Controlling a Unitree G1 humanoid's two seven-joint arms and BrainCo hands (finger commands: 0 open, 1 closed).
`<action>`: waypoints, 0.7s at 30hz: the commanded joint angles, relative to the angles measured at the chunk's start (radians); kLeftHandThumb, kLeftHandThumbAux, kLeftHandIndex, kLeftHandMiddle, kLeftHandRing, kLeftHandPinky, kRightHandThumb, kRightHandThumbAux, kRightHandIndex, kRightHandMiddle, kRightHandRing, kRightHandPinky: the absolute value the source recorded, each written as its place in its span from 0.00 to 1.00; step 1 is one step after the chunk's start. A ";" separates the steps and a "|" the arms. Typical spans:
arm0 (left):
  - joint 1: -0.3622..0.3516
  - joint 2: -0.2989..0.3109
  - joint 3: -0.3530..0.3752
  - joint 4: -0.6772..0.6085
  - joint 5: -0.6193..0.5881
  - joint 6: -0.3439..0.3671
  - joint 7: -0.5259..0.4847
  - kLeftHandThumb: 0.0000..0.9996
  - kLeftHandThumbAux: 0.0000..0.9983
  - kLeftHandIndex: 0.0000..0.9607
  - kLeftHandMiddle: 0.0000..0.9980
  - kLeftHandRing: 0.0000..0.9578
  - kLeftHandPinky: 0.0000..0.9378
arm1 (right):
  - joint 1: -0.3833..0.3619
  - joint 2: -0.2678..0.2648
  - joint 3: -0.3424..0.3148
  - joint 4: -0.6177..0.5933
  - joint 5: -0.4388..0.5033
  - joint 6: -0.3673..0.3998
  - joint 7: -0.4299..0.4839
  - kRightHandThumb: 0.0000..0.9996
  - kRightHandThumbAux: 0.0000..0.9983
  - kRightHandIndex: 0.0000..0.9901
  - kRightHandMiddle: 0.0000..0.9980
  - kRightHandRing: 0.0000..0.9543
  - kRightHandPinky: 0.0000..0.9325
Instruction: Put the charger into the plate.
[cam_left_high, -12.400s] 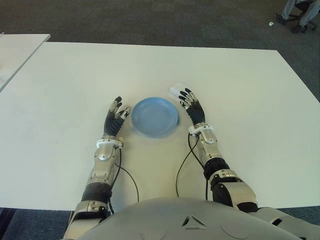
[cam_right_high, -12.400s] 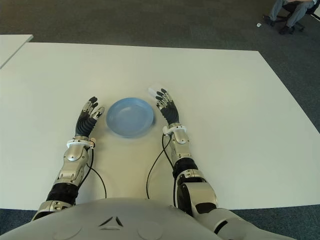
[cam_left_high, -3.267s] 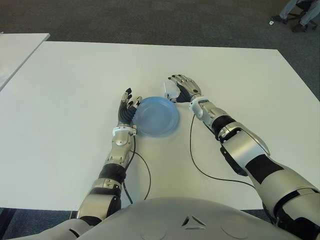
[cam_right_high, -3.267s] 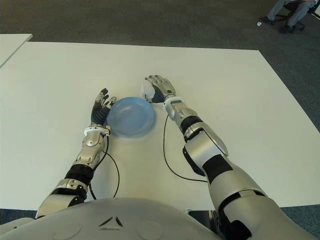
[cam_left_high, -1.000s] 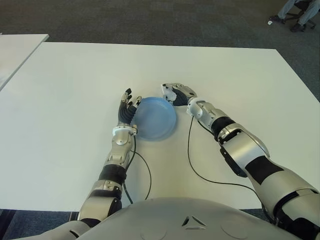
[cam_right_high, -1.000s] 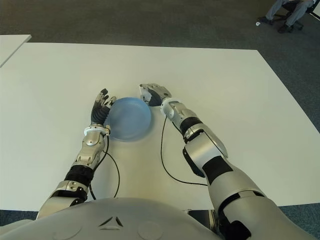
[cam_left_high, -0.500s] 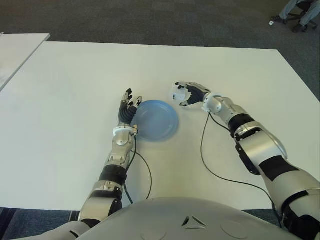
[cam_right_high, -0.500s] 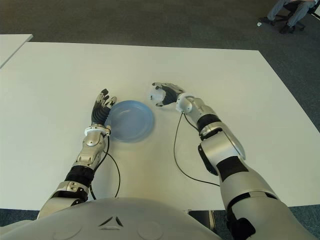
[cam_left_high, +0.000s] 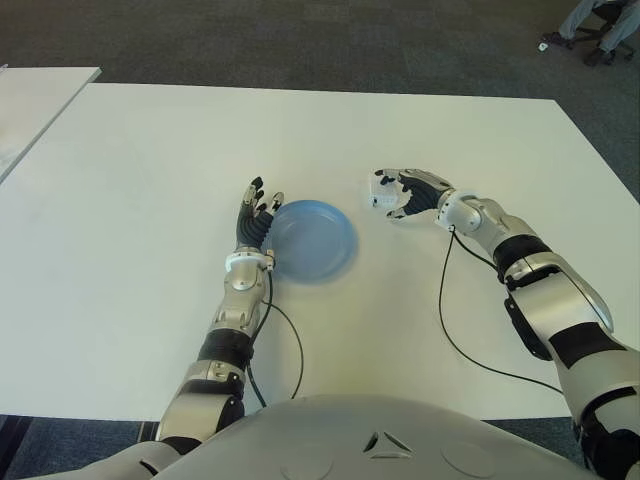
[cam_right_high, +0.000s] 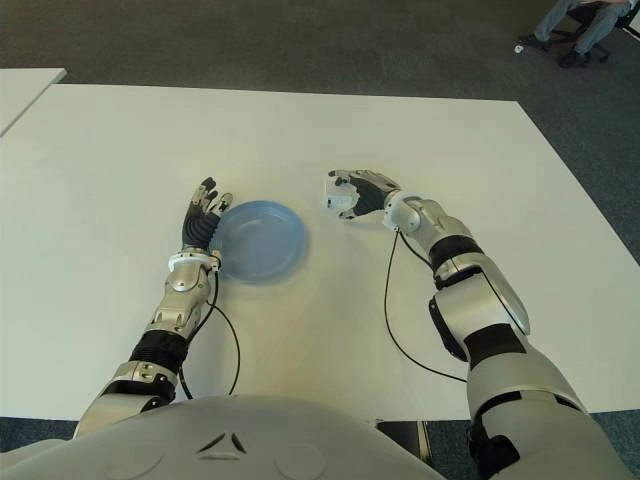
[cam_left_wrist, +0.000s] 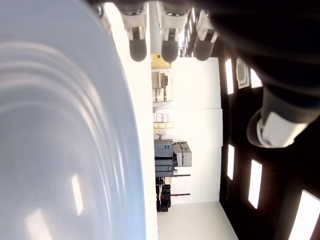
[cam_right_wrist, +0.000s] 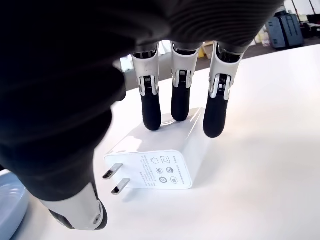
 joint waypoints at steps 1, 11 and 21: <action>0.009 0.008 0.007 0.032 -0.009 0.037 -0.018 0.00 0.52 0.00 0.02 0.00 0.00 | 0.099 -0.050 0.040 0.000 -0.042 -0.035 0.059 0.00 0.81 0.03 0.33 0.40 0.41; -0.003 0.015 0.012 0.061 -0.010 0.024 -0.017 0.00 0.52 0.00 0.02 0.00 0.00 | 0.119 -0.097 0.051 -0.006 -0.053 -0.044 0.055 0.00 0.79 0.04 0.41 0.50 0.48; -0.004 0.018 0.011 0.067 -0.010 0.022 -0.017 0.00 0.52 0.00 0.02 0.00 0.00 | 0.178 -0.148 0.024 -0.071 -0.008 -0.092 0.087 0.00 0.76 0.03 0.38 0.49 0.46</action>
